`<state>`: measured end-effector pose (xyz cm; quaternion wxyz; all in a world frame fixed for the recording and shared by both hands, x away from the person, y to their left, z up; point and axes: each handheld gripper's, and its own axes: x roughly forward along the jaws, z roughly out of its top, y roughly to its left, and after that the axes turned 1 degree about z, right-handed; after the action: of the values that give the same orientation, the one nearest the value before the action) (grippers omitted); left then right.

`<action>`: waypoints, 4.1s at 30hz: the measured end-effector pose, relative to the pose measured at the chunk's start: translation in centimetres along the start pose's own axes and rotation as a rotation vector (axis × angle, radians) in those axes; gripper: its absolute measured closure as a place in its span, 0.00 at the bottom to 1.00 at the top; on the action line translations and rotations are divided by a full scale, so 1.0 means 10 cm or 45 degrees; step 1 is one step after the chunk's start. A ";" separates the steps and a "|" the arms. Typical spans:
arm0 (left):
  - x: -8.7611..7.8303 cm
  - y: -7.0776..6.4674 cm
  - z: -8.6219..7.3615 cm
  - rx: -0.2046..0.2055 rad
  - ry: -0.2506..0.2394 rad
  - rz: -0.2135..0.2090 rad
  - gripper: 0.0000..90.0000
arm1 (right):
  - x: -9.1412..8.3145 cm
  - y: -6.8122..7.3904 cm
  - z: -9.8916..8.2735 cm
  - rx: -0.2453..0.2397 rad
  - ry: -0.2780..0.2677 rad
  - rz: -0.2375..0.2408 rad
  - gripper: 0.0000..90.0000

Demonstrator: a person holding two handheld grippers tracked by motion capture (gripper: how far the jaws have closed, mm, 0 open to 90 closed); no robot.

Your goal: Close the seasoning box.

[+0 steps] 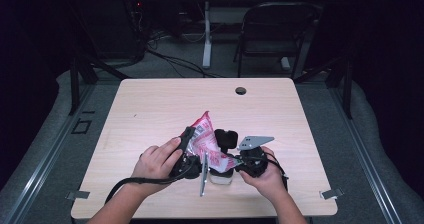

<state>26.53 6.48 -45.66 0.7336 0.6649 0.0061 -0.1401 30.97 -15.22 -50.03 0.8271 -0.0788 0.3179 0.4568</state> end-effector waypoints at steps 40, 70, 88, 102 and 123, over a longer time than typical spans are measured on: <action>-0.01 -0.01 0.09 0.024 -0.042 -0.023 0.77 | 0.00 -0.02 -0.08 0.058 -0.011 -0.021 0.99; 0.00 -0.01 0.11 0.030 -0.036 -0.038 0.77 | 0.05 -0.02 -0.08 0.084 -0.014 -0.031 0.99; 0.01 0.00 0.10 0.025 -0.038 -0.038 0.77 | 0.07 -0.02 -0.08 0.085 -0.017 -0.022 0.99; 0.01 0.00 0.08 0.013 -0.031 -0.051 0.78 | 0.08 -0.01 -0.07 0.085 -0.012 -0.017 0.98; -0.01 0.01 0.09 0.021 -0.040 -0.042 0.77 | 0.09 0.00 -0.07 0.084 -0.010 -0.009 0.97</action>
<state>26.32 5.65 -45.42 0.7257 0.6685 0.0044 -0.1625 31.03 -14.89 -51.08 0.8320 -0.0507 0.3292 0.4436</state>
